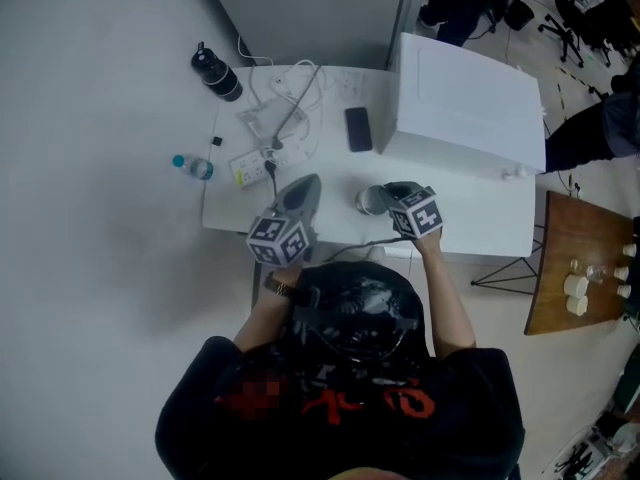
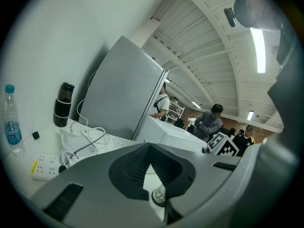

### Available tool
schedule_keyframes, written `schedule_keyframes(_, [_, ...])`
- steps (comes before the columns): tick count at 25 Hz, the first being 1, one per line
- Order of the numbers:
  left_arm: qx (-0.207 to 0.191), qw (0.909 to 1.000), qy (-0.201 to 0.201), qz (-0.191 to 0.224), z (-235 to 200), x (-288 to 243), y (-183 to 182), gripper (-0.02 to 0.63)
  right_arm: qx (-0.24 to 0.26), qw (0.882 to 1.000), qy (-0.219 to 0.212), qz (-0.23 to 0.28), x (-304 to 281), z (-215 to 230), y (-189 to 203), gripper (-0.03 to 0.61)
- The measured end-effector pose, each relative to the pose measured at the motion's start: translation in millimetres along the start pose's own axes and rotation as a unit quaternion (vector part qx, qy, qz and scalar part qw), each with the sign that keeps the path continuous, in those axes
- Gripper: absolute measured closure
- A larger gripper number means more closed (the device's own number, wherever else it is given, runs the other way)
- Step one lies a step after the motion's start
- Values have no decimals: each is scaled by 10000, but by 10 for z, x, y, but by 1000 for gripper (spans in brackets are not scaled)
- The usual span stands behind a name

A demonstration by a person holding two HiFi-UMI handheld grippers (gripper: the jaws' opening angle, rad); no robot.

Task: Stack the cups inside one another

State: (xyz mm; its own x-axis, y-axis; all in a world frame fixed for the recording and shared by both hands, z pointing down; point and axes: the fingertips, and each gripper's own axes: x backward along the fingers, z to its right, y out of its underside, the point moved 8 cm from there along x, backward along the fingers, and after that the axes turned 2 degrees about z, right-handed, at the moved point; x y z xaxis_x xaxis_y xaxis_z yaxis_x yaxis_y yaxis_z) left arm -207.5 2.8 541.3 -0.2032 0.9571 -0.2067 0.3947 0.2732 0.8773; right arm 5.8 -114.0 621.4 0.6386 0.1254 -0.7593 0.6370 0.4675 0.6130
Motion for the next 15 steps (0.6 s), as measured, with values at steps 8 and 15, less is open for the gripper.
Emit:
schedule_keyframes(8, [31, 9999, -128, 37, -55, 78, -14, 614, 604, 9963, 284, -544, -349, -160, 2, 551])
schedule_keyframes(15, [9, 9999, -119, -6, -40, 93, -13, 614, 243, 9977, 177, -603, -509, -75, 190, 551])
